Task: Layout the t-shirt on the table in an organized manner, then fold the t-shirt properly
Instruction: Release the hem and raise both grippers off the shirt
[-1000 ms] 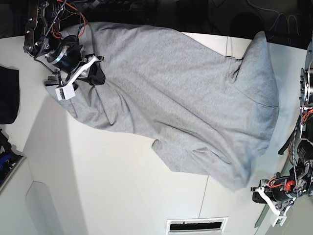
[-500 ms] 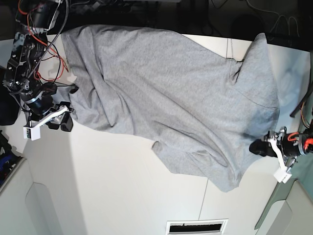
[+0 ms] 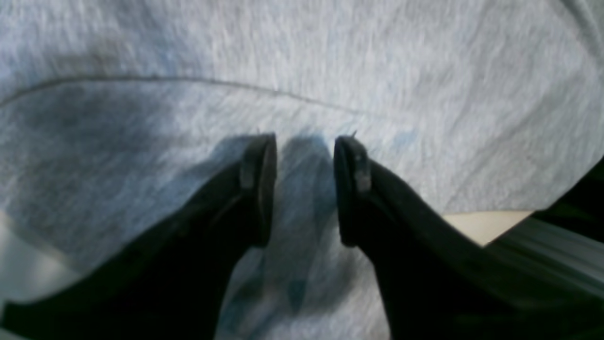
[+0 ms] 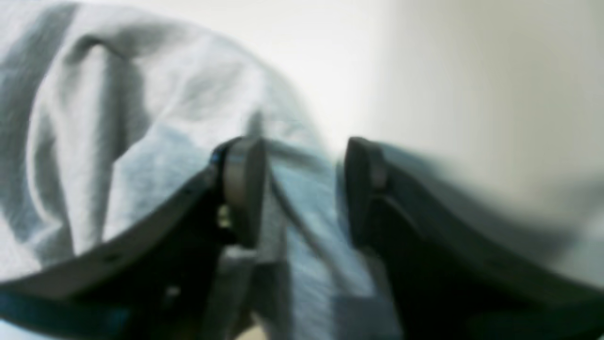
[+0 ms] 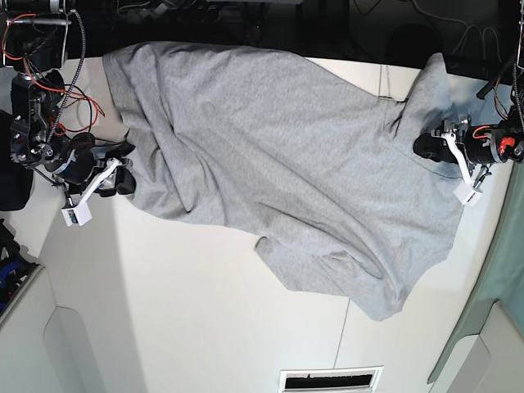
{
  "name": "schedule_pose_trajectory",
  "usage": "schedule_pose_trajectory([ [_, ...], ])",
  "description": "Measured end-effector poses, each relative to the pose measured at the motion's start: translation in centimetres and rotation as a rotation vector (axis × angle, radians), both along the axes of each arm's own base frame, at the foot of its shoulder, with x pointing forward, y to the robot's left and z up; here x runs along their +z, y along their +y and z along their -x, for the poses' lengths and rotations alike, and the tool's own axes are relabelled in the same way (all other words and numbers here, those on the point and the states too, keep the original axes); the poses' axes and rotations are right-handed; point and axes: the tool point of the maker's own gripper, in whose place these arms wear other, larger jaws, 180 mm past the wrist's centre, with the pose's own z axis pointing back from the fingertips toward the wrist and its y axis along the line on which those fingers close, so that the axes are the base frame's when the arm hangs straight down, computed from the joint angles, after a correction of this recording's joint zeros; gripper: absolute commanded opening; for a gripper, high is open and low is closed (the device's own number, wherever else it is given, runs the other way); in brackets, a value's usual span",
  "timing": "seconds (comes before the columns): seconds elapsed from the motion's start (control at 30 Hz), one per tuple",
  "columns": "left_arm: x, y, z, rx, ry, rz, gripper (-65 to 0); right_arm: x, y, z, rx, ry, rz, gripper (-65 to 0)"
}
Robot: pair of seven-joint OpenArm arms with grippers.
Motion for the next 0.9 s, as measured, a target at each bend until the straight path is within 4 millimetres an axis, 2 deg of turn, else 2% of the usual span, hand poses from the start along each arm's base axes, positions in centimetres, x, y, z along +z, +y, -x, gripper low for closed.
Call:
schedule_pose_trajectory([
  [0.07,-0.4,0.1,0.2,-0.027,-0.003,-0.034,-43.5,-0.2,0.6,0.1,0.020,0.004,0.000,-65.0],
  [0.13,-0.7,0.4,0.1,-0.052,-0.019,-0.077,-50.8,0.0,0.7,-0.1,0.018,-0.004,-0.006,-65.0],
  [0.23,-0.9,1.6,-1.3,-0.042,-0.088,-0.166,-64.4,0.7,0.1,-0.7,0.023,-0.027,0.018,-65.0],
  [0.3,-0.6,2.9,-2.8,-0.039,-0.135,-0.258,-65.0,1.9,-0.8,-1.5,0.025,-0.054,0.050,-65.0],
  [0.37,-0.1,4.7,-4.3,-0.026,-0.156,-0.370,-65.0,4.4,-2.5,-2.9,0.014,-0.124,0.086,-65.0],
  [0.43,0.3,6.2,-5.1,-0.019,-0.152,-0.437,-65.0,8.2,-4.3,-4.8,-0.009,-0.227,0.126,-65.0],
  [0.53,0.8,6.6,-6.1,-0.009,-0.151,-0.441,-65.0,14.2,-5.5,-6.7,-0.018,-0.389,0.162,-65.0],
  [0.6,1.3,6.7,-7.1,-0.005,-0.161,-0.447,-65.0,15.5,-5.8,-6.8,-0.009,-0.398,0.191,-64.2],
  [0.67,2.3,6.0,-8.2,-0.016,-0.193,-0.404,-65.0,15.5,-6.3,-6.7,-0.030,-0.359,0.202,-43.0],
  [0.73,2.7,5.7,-8.6,-0.008,-0.205,-0.382,-65.0,14.8,-6.2,-6.2,-0.037,-0.310,0.179,-27.3],
  [0.77,2.7,5.4,-8.6,-0.013,-0.207,-0.366,-65.0,14.3,-6.0,-5.8,-0.034,-0.284,0.166,-24.1],
  [0.9,2.1,4.7,-7.8,-0.011,-0.172,-0.327,-65.0,11.8,-5.5,-3.5,-0.028,-0.210,0.136,-23.9],
])
